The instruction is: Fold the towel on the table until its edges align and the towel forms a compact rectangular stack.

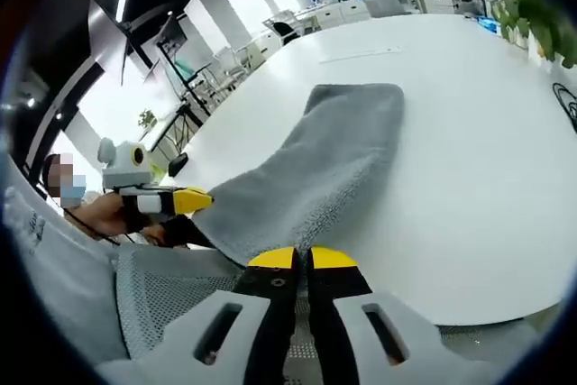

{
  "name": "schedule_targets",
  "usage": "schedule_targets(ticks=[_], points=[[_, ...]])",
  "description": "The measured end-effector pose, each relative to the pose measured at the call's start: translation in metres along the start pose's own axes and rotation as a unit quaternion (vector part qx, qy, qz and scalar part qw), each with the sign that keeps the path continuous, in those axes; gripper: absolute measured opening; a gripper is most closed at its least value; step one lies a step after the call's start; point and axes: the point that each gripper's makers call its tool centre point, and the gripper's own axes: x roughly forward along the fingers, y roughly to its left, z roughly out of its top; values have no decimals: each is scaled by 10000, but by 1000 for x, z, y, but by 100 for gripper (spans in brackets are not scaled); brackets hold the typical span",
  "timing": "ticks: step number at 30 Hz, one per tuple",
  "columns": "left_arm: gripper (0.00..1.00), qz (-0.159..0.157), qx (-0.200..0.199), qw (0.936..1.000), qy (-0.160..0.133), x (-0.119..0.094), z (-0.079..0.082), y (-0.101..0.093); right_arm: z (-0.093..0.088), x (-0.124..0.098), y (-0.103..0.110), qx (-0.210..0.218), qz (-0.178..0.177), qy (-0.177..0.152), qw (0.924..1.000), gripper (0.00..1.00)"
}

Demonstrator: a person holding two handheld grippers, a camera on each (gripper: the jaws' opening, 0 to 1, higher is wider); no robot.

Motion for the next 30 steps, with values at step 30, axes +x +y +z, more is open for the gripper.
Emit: schedule_targets(ticks=[30], points=[[3,-58,-210,9834,-1800,47,148,-2,139,10,-39,270,-70,-1119,9933,1]])
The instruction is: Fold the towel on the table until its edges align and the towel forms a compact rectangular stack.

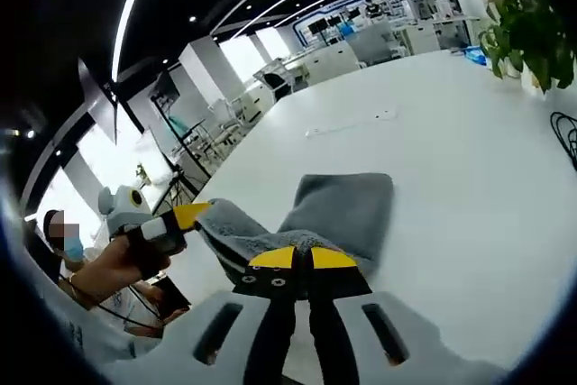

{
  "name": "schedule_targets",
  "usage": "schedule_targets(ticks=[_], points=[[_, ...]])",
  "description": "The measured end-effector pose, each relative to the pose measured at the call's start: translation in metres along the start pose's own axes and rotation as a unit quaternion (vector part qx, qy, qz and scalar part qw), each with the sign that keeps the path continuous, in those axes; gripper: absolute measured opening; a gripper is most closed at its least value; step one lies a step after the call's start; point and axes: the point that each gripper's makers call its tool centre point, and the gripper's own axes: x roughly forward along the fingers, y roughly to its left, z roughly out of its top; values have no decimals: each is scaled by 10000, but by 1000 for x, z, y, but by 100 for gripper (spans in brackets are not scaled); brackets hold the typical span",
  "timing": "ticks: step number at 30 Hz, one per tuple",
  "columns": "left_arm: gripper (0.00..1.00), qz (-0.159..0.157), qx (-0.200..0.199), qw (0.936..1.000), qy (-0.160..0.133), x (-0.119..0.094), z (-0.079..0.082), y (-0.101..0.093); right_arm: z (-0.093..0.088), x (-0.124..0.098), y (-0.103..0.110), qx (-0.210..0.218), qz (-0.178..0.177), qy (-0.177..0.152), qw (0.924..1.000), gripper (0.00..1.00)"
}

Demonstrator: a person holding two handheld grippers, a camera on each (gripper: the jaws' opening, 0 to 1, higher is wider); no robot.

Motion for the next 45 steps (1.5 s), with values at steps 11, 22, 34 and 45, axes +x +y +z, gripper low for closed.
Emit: schedule_targets(ticks=[11,22,34,45], points=[[3,178,-519,9981,-268,39,17,30,31,32,-22,261,-10,-90,9996,1],[3,488,-655,9960,-368,73,25,64,47,70,-47,420,-141,-103,9990,1],[3,939,-431,9946,-57,105,12,104,49,105,-72,429,-195,-79,9989,2],[9,849,-294,9959,113,109,9,116,46,130,-85,-371,-249,-9,9990,5]])
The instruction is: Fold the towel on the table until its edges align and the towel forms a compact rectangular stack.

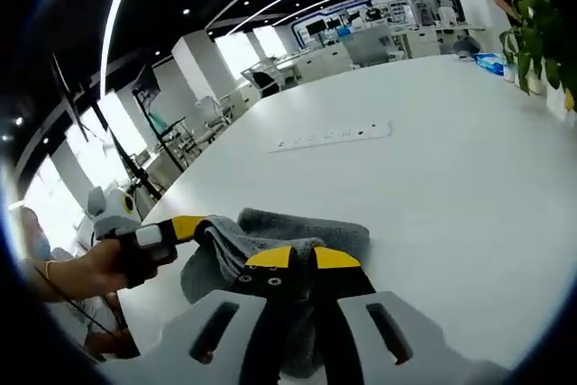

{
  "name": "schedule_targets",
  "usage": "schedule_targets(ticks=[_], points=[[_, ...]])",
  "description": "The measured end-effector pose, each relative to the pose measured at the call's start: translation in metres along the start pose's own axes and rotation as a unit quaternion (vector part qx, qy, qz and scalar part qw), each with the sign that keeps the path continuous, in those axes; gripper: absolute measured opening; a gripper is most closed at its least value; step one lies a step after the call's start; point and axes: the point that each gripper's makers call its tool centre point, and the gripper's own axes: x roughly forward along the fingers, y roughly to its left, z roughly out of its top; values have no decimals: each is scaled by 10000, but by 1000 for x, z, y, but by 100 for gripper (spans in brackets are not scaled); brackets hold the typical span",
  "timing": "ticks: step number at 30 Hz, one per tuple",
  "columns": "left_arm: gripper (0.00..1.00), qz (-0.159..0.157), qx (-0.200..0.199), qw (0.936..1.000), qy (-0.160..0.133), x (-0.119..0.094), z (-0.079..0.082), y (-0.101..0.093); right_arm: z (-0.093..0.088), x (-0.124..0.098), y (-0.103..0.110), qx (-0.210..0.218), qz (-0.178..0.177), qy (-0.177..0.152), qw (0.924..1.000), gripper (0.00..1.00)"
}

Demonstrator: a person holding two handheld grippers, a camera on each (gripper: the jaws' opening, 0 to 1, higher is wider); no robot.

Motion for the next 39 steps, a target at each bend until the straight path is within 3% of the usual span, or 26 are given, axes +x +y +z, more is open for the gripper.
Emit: schedule_targets(ticks=[3,7,11,16,19,24,25,29,31,33,34,36,39], points=[[17,60,-123,9999,42,-2,4,5,1,0,0,-20,-19,-29,10000,8],[20,-82,38,10000,34,-6,11,-8,10,0,-9,-255,-280,-195,9991,28],[24,-303,647,9972,234,-14,15,-27,14,-3,-2,-409,-124,-225,9988,27],[27,-463,820,9948,387,-15,14,-33,10,-8,3,-786,-54,-95,9968,28],[27,-655,1173,9892,592,-18,9,-38,4,-10,9,-1221,-12,50,9925,26],[27,-1088,1774,9722,1069,-27,-1,-46,-6,-13,25,-1775,398,260,9830,20],[28,-1201,1986,9649,1228,-30,-5,-47,-9,-13,31,-1898,553,273,9799,20],[33,-1487,2379,9473,1546,-26,-18,-47,-19,-11,52,-2092,1155,389,9703,21],[35,-1724,2501,9384,1645,-20,-25,-50,-26,-6,62,-2247,1410,522,9628,27],[35,-1861,2684,9302,1674,-14,-29,-55,-29,1,60,-2721,1347,591,9510,38],[36,-1896,2887,9226,1718,-13,-32,-57,-32,5,59,-2908,1366,699,9444,42],[38,-1914,3220,9077,1891,-9,-39,-58,-36,8,61,-2923,1399,790,9427,44],[38,-2089,3181,9014,2064,-6,-44,-62,-37,15,63,-2937,1530,854,9397,44]])
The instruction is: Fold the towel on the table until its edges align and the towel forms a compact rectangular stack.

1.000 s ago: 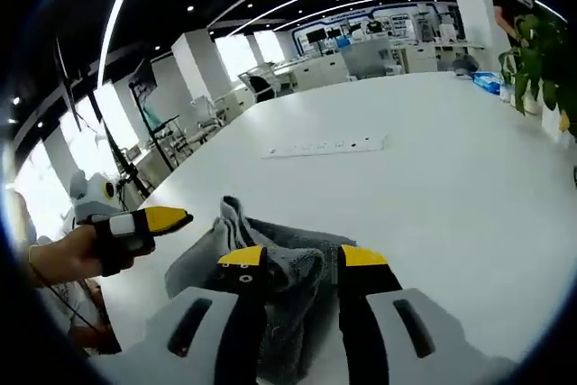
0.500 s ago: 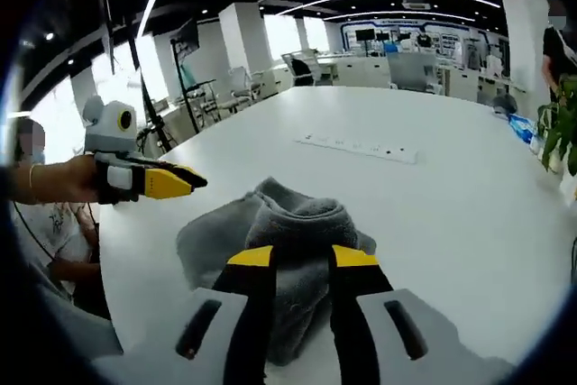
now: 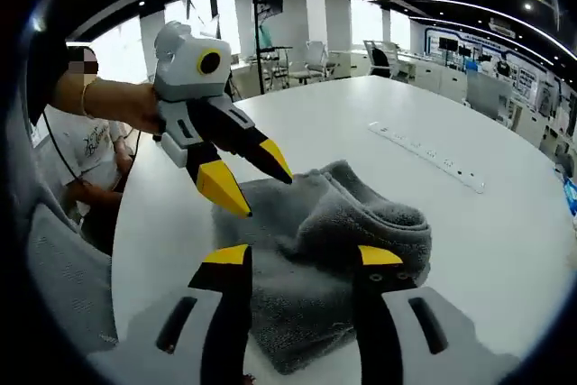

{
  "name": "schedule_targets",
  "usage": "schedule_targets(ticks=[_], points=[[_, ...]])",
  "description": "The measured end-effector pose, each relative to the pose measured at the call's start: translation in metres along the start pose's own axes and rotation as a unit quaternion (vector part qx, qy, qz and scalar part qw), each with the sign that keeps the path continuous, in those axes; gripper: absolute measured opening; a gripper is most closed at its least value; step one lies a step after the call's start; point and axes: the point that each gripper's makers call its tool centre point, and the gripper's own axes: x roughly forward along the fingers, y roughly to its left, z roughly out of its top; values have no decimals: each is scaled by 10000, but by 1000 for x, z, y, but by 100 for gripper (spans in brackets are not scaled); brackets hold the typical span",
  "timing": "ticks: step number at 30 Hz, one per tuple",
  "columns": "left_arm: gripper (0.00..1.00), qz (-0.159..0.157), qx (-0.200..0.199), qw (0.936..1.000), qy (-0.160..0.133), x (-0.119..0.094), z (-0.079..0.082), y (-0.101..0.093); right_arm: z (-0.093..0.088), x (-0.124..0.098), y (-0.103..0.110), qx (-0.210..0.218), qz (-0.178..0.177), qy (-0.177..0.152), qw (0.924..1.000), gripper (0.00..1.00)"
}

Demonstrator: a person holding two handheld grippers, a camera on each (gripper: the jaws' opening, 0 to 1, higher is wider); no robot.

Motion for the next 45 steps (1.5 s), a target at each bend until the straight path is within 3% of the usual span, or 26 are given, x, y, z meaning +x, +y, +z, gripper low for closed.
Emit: schedule_targets(ticks=[3,5,9,10,12,14,17,23,28,33,38,41,45], points=[[41,-121,256,9995,140,8,-2,0,-5,5,-2,-195,71,177,9996,47],[50,-120,423,9986,286,11,-7,5,-11,8,-6,-366,87,279,9989,50],[64,-171,778,9935,814,15,-32,15,-21,12,-8,-193,224,386,9988,62],[64,-137,881,9931,758,17,-37,21,-24,12,-10,-223,220,419,9986,63],[65,-220,768,9955,505,18,-31,20,-26,10,-13,-182,230,414,9987,65],[69,-126,657,9967,457,17,-32,25,-26,8,-14,-36,241,356,9991,66],[76,-101,743,9967,311,17,-32,30,-31,8,-14,-191,258,466,9984,71],[78,-160,752,9963,380,19,-36,34,-44,11,-20,29,321,522,9981,77],[79,-84,841,9958,363,19,-35,33,-40,9,-19,130,284,452,9985,77],[86,-54,918,9952,332,9,-30,32,-41,4,-14,-12,266,581,9980,81],[80,-241,990,9946,218,-4,-29,20,-41,-7,-13,-203,219,560,9980,77],[70,-319,1030,9940,161,-10,-30,11,-36,-12,-13,-184,165,478,9985,75],[63,-329,897,9954,20,-13,-33,13,-27,-14,-18,-61,78,208,9997,68]])
